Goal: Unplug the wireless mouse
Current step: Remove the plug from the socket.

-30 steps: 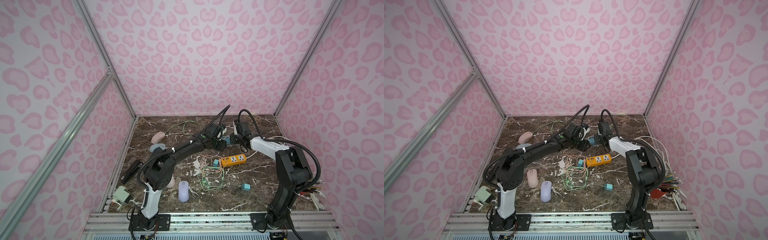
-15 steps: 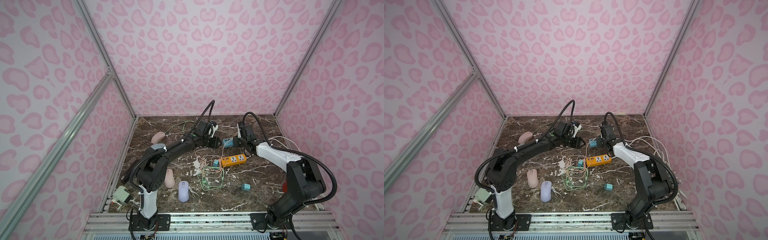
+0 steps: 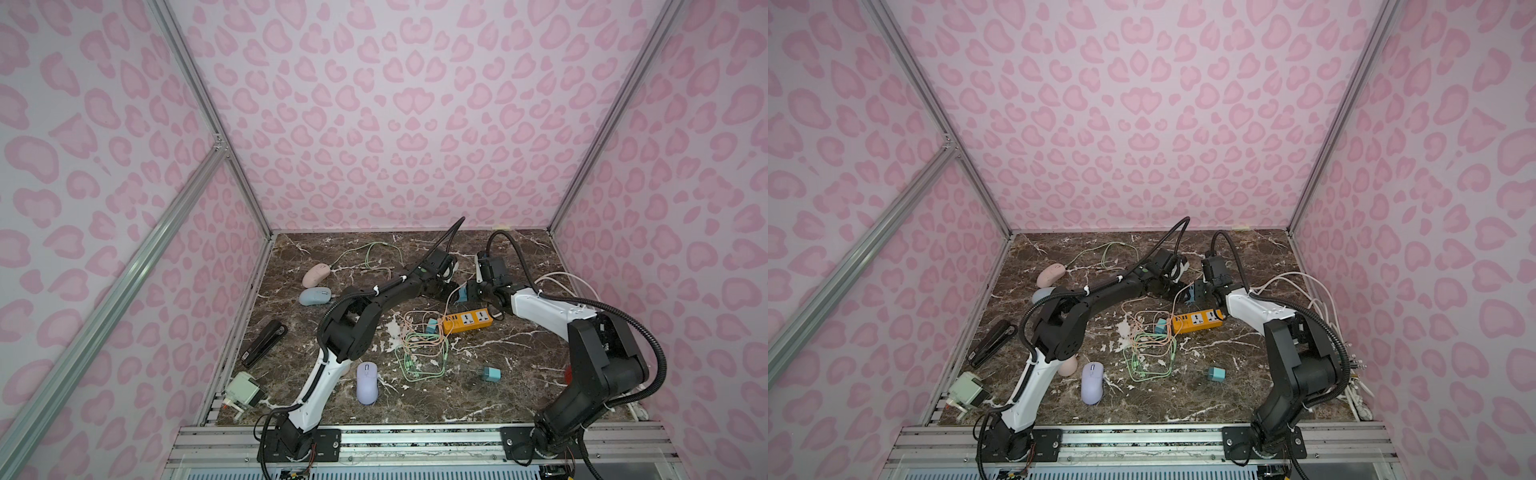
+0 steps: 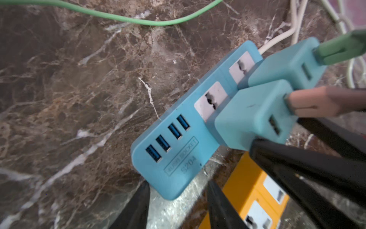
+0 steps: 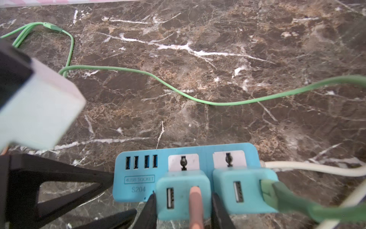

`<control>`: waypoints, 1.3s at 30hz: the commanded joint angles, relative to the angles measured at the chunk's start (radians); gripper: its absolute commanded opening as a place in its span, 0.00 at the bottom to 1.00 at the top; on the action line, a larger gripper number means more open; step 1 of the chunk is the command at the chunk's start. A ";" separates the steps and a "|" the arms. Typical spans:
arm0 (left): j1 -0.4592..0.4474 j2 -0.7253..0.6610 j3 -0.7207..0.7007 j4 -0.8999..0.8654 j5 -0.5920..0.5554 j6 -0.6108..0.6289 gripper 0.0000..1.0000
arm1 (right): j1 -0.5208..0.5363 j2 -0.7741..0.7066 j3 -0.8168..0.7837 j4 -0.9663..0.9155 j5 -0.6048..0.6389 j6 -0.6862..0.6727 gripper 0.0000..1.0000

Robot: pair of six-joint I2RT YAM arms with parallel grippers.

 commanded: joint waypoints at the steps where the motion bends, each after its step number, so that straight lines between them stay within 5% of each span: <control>1: -0.018 0.022 0.038 -0.078 -0.085 0.054 0.49 | 0.004 0.014 -0.007 -0.004 -0.029 0.025 0.15; 6: -0.020 0.010 0.030 -0.103 -0.162 0.069 0.47 | 0.004 0.016 -0.006 -0.005 -0.030 0.025 0.14; 14: -0.020 -0.071 0.026 -0.086 -0.124 0.071 0.36 | 0.004 0.008 -0.026 -0.005 -0.011 0.018 0.14; 21: -0.020 0.068 0.223 -0.195 -0.164 0.061 0.22 | 0.005 0.004 -0.024 -0.011 -0.011 0.012 0.14; 28: -0.035 0.172 0.295 -0.244 -0.233 0.057 0.21 | 0.004 0.013 -0.011 -0.017 -0.017 0.015 0.14; 39: -0.046 0.150 0.178 -0.213 -0.238 0.051 0.20 | 0.038 -0.025 0.068 -0.060 0.075 0.012 0.12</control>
